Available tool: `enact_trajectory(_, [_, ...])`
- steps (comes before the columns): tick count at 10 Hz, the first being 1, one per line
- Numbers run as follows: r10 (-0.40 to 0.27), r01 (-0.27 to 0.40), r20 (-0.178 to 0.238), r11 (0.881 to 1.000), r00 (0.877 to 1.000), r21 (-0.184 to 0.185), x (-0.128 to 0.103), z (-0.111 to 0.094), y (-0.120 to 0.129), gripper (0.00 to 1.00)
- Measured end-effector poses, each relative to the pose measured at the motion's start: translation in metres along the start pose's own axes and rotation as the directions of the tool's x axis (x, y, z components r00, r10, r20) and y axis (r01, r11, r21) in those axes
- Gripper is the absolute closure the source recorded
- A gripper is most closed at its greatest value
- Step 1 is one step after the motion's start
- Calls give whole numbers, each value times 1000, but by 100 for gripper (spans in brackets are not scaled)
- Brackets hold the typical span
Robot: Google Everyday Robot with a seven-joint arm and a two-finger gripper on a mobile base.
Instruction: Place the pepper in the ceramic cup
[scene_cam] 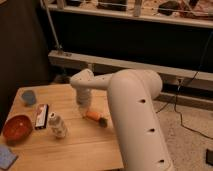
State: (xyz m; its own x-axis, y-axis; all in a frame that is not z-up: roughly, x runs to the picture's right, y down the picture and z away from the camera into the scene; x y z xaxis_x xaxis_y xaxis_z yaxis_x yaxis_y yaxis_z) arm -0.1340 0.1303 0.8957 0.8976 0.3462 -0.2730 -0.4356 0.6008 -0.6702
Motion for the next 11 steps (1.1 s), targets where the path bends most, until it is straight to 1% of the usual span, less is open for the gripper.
enact_trajectory(3, [-1,0,46,1000,999,19,-17,-20,-8,64])
enact_trajectory(6, [-12,8,91,999,996,48,-34,-42,-17,64])
enact_trajectory(9, [-28,18,129,997,991,81,-53,-64,-27,64])
enact_trajectory(11, [-44,26,163,994,986,106,-71,-82,-36,64])
